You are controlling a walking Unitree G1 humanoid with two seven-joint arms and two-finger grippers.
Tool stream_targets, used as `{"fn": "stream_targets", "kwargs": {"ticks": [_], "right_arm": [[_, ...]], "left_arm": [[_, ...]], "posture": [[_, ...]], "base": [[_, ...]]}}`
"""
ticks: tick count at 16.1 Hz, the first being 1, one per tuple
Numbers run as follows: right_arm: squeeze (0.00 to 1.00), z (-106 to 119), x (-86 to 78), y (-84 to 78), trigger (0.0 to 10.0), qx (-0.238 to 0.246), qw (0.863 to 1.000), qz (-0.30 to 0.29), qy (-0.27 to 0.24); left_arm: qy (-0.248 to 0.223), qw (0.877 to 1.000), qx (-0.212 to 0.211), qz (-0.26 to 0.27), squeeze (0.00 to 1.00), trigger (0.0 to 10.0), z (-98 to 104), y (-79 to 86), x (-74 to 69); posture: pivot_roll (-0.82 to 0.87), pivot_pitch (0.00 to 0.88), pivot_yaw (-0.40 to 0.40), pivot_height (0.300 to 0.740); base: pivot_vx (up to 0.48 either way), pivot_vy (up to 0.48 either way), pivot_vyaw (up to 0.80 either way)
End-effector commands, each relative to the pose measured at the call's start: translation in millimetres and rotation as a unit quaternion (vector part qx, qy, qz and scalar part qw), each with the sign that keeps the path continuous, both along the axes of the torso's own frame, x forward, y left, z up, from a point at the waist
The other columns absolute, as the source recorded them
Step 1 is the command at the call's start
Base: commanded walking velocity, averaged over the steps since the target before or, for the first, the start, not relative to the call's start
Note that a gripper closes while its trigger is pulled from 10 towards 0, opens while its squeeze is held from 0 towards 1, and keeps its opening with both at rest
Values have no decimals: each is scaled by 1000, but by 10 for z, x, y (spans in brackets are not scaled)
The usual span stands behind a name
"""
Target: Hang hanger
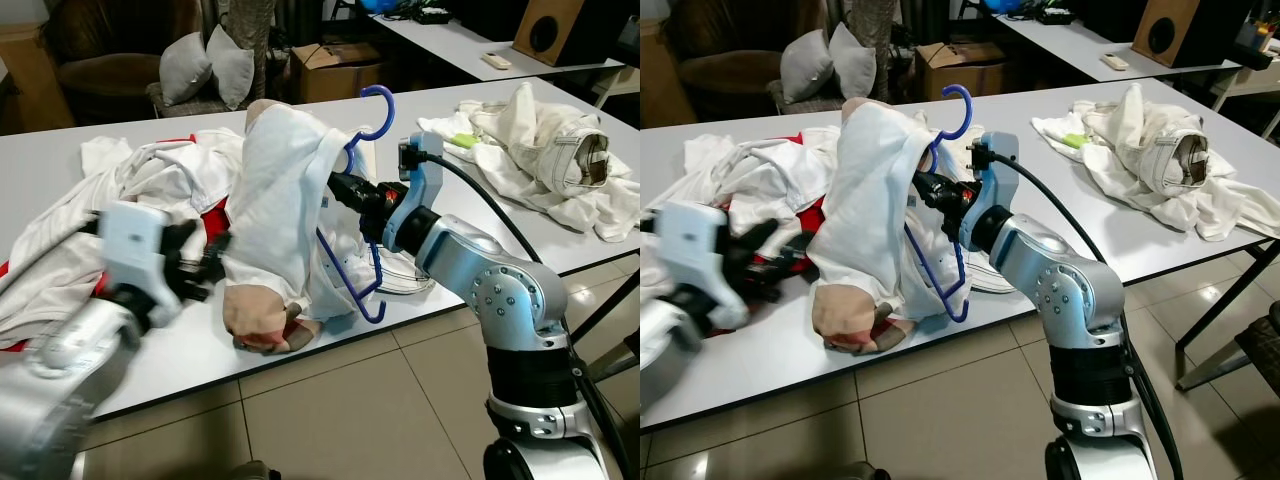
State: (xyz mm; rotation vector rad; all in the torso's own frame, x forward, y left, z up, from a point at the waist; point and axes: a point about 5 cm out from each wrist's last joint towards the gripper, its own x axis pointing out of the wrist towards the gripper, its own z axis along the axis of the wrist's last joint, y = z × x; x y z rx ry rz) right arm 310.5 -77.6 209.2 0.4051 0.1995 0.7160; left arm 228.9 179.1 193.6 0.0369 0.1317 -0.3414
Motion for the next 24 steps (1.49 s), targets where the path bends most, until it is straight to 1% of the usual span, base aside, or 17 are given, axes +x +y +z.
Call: {"fn": "stream_targets", "kwargs": {"ticks": [1, 4, 6, 7, 8, 9, 10, 12, 13, 15, 16, 17, 19, 21, 22, 23, 24], "right_arm": [[0, 31, -29, -23, 10000, -8, 1000, 8, -17], [0, 38, -58, -27, 10000, -6, 999, 17, -29], [0, 46, -62, -29, 10000, 3, 999, 19, -32], [0, 41, -49, -35, 10000, 5, 999, 17, -30], [0, 11, -26, -45, 10000, 2, 1000, 14, -24], [0, -18, -4, -50, 10000, -2, 1000, 8, -18], [0, -52, 24, -60, 10000, -3, 1000, -3, -10], [0, -113, 73, -100, 10000, -8, 1000, -25, -1], [0, -143, 83, -121, 10000, -11, 999, -31, 1], [0, -181, 95, -163, 10000, -13, 999, -41, 3], [0, -191, 99, -176, 10000, -13, 999, -45, 4], [0, -203, 107, -191, 10000, -14, 999, -51, 5], [0, -212, 119, -203, 10000, -12, 998, -58, 5], [0, -207, 122, -201, 10000, -10, 998, -59, 3], [0, -203, 126, -197, 10000, -10, 998, -59, 2], [0, -196, 134, -195, 10000, -8, 998, -59, 1], [0, -193, 139, -193, 10000, -7, 998, -59, 1]], "left_arm": [[-5, 1000, 6, 4, 0, 10000, -11, -8, 48], [-17, 1000, -6, 18, 0, 10000, 8, -9, 103], [-16, 999, -46, -24, 0, 10000, -8, -130, 99], [-4, 996, -68, -52, 1000, 10000, -31, -229, 88], [25, 991, -76, -108, 1000, 10000, -83, -382, 57], [59, 988, -56, -130, 1000, 10000, -176, -450, 57], [85, 987, -62, -125, 1000, 10000, -252, -500, 110], [119, 986, -88, -79, 1000, 10000, -350, -542, 277], [127, 986, -78, -75, 1000, 10000, -383, -570, 345], [138, 981, -101, -87, 1000, 10000, -370, -674, 401], [144, 982, -90, -86, 1000, 10000, -384, -699, 415], [155, 983, -61, -75, 1000, 10000, -433, -711, 442], [157, 985, 65, -24, 1000, 10000, -578, -626, 515], [161, 983, 89, -15, 1000, 10000, -617, -607, 522], [160, 980, 115, -13, 1000, 10000, -641, -587, 517], [161, 980, 118, -12, 1000, 10000, -650, -574, 510], [162, 979, 121, -11, 792, 7294, -658, -562, 505]], "posture": [[2, 0, 11, 740], [2, 0, 13, 740], [-4, 0, 16, 740], [-7, 0, 16, 740], [-6, 0, 13, 740], [-7, 0, 12, 740], [-8, 0, 12, 740], [-13, 0, 15, 740], [-21, 0, 20, 740], [-30, 0, 28, 740], [-33, 0, 31, 740], [-36, 0, 33, 740], [-36, 0, 35, 740], [-34, 0, 35, 740], [-32, 0, 34, 740], [-30, 0, 33, 740], [-28, 0, 32, 740]], "base": [[0, 0, 0], [0, 0, 0], [0, 0, 0], [0, 0, 0], [0, 0, 0], [0, 0, 0], [0, 0, 0], [0, 0, 0], [0, 0, 0], [0, 0, 0], [0, 0, 0], [0, 0, 0], [0, 0, 0], [0, 0, 0], [0, 0, 0], [0, 0, 0], [0, 0, 0]]}}
